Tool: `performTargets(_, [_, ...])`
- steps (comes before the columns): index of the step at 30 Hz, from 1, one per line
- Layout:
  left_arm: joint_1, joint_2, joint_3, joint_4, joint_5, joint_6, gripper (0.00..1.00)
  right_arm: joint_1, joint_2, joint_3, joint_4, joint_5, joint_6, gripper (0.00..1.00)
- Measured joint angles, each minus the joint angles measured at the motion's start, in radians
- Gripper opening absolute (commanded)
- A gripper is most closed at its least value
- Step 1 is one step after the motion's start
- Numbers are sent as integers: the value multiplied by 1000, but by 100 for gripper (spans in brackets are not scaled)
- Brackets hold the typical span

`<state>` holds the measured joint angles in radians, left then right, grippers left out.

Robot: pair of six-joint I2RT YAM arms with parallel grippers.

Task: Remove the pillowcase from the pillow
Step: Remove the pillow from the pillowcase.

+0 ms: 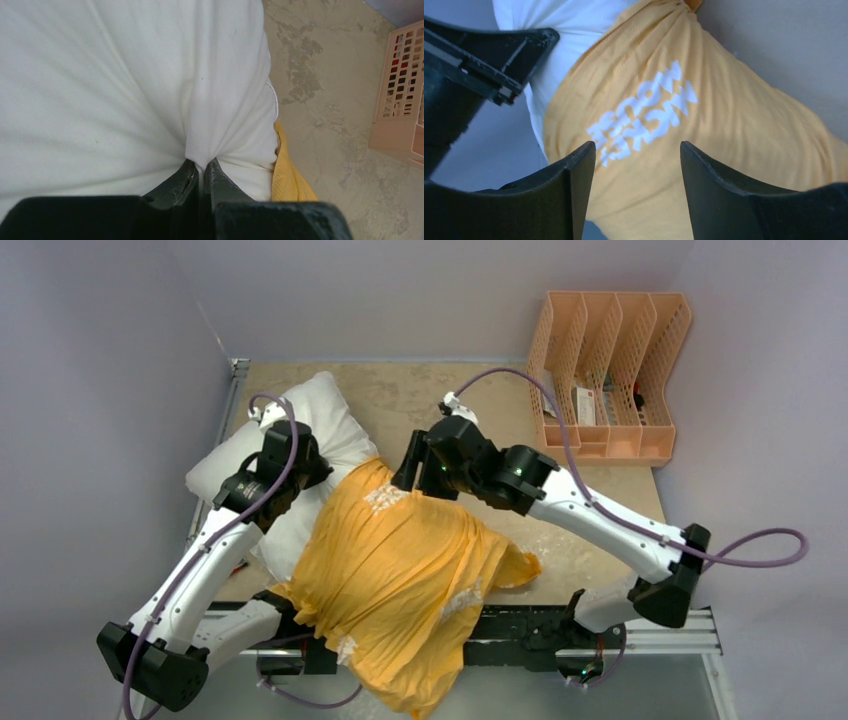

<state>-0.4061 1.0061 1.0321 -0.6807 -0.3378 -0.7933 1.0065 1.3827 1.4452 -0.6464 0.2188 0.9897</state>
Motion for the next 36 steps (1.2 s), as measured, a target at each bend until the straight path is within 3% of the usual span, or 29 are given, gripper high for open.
performTargets(3, [0, -5, 0, -2, -7, -6, 0, 10, 92, 71, 9, -2, 73, 64])
performTargets(7, [0, -5, 0, -2, -8, -18, 0, 46, 143, -8, -13, -3, 220, 65])
performTargets(9, [-1, -3, 0, -2, -4, -21, 0, 59, 174, -7, -35, 5, 282, 58])
performTargets(11, [-1, -2, 0, -1, -3, -24, 0, 60, 207, 32, -76, 10, 327, 16])
performTargets(12, [-1, -2, -1, -2, -4, -24, 0, 59, 223, 55, -93, 10, 343, 1])
performTargets(15, [-1, -2, -3, 0, -7, -24, 0, 59, 248, 66, -90, -4, 375, 0])
performTargets(20, [-4, 13, -2, -2, -10, -21, 0, 59, 219, -55, -8, -1, 422, 0])
performTargets(30, [1, 159, 159, -113, 18, 19, 0, 51, -217, -594, 278, -8, 474, 0])
performTargets(36, [8, 164, 161, -111, 36, 19, 0, 53, -289, -559, 169, 0, 456, 0])
